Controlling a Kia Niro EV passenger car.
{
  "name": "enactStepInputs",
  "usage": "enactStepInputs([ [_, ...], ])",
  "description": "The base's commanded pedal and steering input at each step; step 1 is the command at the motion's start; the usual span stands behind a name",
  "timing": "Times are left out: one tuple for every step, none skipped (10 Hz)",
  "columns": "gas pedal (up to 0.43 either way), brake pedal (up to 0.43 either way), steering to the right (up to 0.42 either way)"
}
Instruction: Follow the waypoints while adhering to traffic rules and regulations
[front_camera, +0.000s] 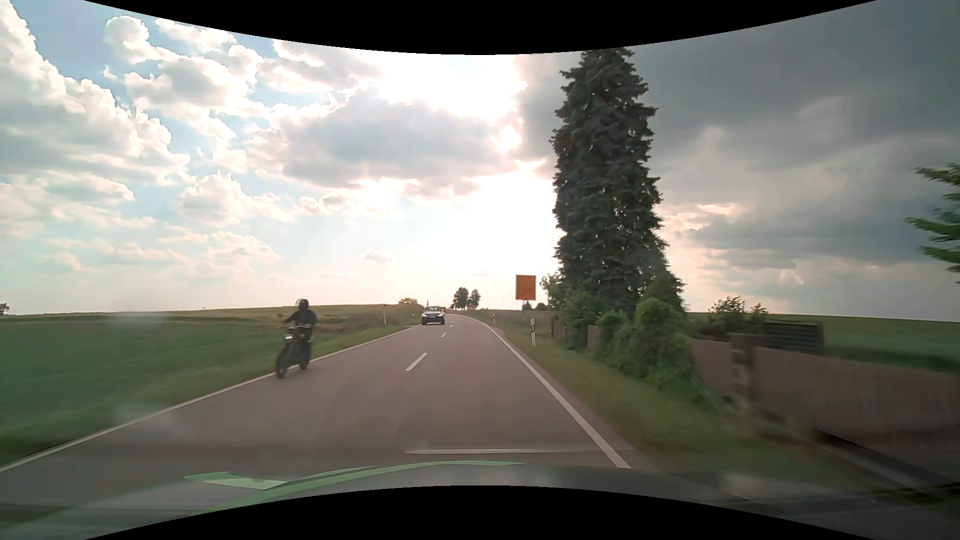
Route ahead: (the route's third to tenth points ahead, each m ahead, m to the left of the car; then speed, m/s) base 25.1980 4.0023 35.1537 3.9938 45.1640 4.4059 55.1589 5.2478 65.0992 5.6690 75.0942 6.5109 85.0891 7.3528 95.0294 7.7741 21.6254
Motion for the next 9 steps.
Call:
enactStepInputs([
  [0.150, 0.000, -0.004],
  [0.150, 0.000, -0.004],
  [0.150, 0.000, -0.004],
  [0.150, 0.000, -0.003],
  [0.150, 0.000, -0.004],
  [0.150, 0.000, -0.003],
  [0.150, 0.000, -0.004],
  [0.150, 0.000, -0.003],
  [0.150, 0.000, -0.004],
])
